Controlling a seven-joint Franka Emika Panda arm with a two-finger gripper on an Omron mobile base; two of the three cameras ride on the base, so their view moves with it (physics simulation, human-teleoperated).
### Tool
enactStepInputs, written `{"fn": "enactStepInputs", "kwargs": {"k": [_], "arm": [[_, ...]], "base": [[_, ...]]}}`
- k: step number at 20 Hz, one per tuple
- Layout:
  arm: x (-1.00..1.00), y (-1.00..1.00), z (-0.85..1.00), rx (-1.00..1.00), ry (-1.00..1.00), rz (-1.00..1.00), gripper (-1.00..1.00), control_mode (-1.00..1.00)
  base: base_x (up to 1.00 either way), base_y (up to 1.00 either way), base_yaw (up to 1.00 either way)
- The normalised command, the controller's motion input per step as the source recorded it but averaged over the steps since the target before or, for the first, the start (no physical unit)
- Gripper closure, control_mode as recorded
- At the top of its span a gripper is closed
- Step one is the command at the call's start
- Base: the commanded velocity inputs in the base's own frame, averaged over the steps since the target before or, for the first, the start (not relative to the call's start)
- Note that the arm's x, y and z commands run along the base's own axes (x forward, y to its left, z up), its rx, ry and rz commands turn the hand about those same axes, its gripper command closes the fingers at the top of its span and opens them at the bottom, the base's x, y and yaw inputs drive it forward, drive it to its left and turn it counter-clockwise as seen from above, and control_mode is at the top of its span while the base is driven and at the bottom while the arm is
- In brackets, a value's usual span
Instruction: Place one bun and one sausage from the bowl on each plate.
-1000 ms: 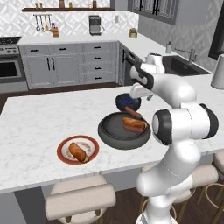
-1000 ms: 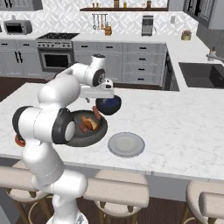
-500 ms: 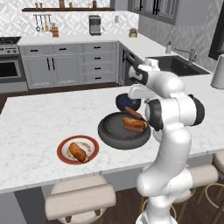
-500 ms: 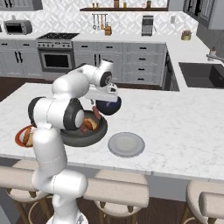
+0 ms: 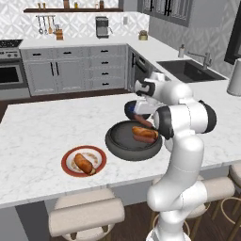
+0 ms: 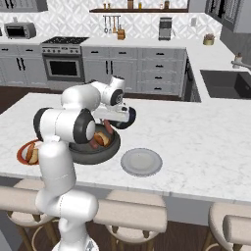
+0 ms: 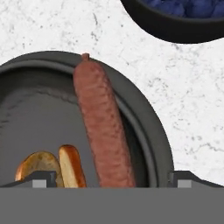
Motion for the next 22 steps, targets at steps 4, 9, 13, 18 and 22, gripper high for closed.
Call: {"fn": "enactStepInputs", "kwargs": {"k": [4,9,13,18,22], "arm": [[0.14,0.01,-0.16,0.0,0.0,0.0,-1.0,-1.0],[0.16,0.0,-0.19,0.0,0.0,0.0,-1.0,-1.0],[0.02,0.02,-0.26,-0.02,0.0,0.0,-1.0,-1.0],[0.0,0.05,-0.18,-0.01,0.0,0.0,-1.0,-1.0],[0.0,0.04,0.0,0.0,-0.06,0.0,1.0,-1.0]], "base": [[0.0,0.0,0.0],[0.0,0.0,0.0],[0.0,0.0,0.0],[0.0,0.0,0.0],[0.0,0.0,0.0]]}}
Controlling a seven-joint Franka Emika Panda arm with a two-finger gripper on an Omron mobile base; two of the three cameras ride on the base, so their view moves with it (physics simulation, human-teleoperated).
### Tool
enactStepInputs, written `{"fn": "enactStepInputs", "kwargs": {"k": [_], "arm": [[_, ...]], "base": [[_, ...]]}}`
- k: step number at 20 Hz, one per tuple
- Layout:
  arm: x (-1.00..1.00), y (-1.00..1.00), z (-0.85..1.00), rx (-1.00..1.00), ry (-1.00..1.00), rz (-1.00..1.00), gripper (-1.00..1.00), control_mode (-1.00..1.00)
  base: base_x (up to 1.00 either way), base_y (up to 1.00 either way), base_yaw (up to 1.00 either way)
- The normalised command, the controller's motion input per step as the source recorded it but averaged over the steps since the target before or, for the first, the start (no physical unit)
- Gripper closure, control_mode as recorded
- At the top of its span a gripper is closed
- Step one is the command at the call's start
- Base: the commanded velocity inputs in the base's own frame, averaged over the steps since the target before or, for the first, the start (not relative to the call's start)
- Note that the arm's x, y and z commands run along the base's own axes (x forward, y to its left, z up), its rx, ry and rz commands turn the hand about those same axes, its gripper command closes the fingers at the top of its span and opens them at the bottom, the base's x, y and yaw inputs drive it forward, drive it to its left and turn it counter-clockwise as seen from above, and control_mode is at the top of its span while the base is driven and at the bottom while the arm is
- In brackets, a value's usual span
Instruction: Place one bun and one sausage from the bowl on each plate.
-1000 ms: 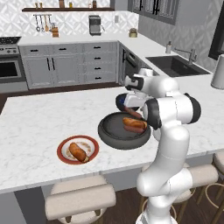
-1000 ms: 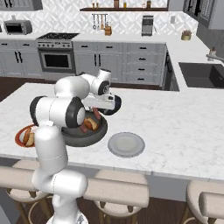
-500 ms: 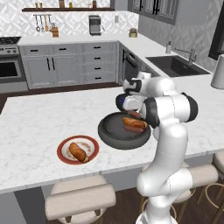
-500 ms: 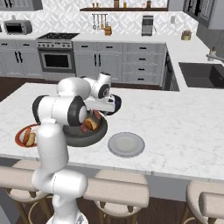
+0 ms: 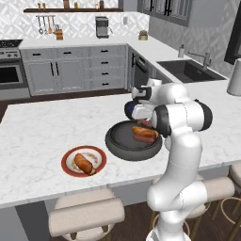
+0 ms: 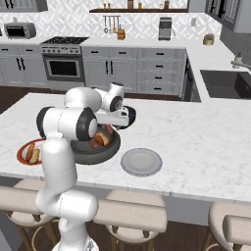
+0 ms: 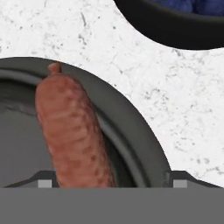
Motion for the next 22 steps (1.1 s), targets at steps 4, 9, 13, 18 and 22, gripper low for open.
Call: {"fn": "enactStepInputs", "kwargs": {"k": [4,9,13,18,22], "arm": [[-0.09,0.01,0.07,-0.01,-0.08,0.0,1.0,-1.0],[-0.43,0.19,0.32,-0.14,-0.15,0.0,1.0,-1.0],[-1.0,0.69,0.48,-0.26,-0.34,0.03,1.0,-1.0],[-1.0,0.79,0.38,-0.08,-0.13,0.05,1.0,-1.0],[-0.82,1.0,0.32,-0.01,-0.02,0.07,1.0,-1.0]], "base": [[0.0,0.0,0.0],[0.0,0.0,0.0],[0.0,0.0,0.0],[0.0,0.0,0.0],[0.0,0.0,0.0]]}}
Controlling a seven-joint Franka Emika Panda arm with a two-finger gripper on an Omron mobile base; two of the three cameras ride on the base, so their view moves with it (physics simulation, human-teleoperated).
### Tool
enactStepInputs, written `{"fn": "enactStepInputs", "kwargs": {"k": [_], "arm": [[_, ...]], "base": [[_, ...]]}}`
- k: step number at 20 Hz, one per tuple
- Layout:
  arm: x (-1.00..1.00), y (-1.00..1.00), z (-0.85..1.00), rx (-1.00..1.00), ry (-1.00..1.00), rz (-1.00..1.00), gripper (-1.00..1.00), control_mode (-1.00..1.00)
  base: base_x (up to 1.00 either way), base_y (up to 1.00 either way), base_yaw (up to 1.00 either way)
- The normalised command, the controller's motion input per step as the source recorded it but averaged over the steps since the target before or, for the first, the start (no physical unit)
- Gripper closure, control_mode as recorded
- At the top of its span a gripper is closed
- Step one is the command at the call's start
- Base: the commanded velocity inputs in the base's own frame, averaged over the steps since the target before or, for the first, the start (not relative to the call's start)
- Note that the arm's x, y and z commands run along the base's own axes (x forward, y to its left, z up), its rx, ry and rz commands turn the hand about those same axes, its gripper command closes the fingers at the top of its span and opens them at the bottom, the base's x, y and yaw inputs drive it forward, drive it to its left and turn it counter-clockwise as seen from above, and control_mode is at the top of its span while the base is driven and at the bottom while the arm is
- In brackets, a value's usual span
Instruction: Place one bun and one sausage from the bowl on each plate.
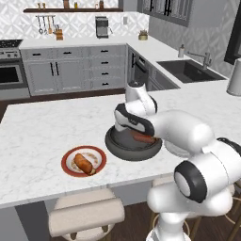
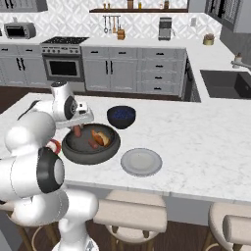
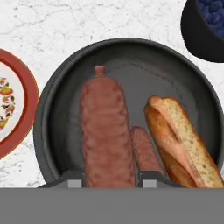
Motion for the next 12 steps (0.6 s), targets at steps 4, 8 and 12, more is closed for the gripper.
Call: {"fn": "enactStepInputs", "kwargs": {"k": [4,8,12], "arm": [[-0.54,1.0,0.4,0.0,-0.01,-0.01,1.0,-1.0],[0.0,1.0,0.02,0.09,-0.04,-0.03,1.0,-1.0],[0.01,1.0,-0.39,0.1,-0.01,-0.13,1.0,-1.0]], "base": [[0.0,0.0,0.0],[0.0,0.0,0.0],[0.0,0.0,0.0]]}}
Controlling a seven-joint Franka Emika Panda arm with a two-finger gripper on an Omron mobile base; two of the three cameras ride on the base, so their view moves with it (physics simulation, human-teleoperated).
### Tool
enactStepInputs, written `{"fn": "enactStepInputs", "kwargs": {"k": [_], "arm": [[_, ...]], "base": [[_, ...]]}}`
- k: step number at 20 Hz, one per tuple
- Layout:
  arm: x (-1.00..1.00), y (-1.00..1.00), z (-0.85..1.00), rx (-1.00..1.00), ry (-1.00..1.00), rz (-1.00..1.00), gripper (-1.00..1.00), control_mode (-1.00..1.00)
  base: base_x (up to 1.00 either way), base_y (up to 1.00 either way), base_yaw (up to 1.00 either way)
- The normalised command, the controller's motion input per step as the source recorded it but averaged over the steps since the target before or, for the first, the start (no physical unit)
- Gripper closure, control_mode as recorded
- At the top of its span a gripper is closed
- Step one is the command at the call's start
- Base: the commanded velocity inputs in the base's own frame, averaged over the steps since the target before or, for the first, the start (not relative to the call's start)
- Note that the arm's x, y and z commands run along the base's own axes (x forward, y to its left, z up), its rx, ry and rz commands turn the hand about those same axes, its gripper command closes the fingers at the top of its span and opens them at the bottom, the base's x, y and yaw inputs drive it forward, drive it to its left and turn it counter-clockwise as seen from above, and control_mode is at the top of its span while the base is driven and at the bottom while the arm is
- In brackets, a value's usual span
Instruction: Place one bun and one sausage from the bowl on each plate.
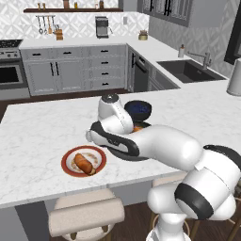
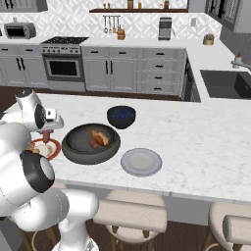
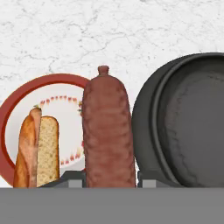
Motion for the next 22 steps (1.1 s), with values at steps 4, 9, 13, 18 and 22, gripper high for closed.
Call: {"fn": "enactStepInputs", "kwargs": {"k": [4,9,13,18,22], "arm": [[0.0,0.69,-0.59,0.06,0.13,-0.05,1.0,-1.0],[0.07,0.03,-0.57,0.02,0.24,0.02,1.0,-1.0],[0.17,0.05,-0.57,0.02,0.11,0.08,1.0,-1.0],[0.05,0.31,-0.24,-0.02,-0.01,0.08,1.0,-1.0],[0.12,0.21,-0.05,-0.03,-0.01,0.04,1.0,-1.0]], "base": [[0.0,0.0,0.0],[0.0,0.0,0.0],[0.0,0.0,0.0],[0.0,0.0,0.0],[0.0,0.0,0.0]]}}
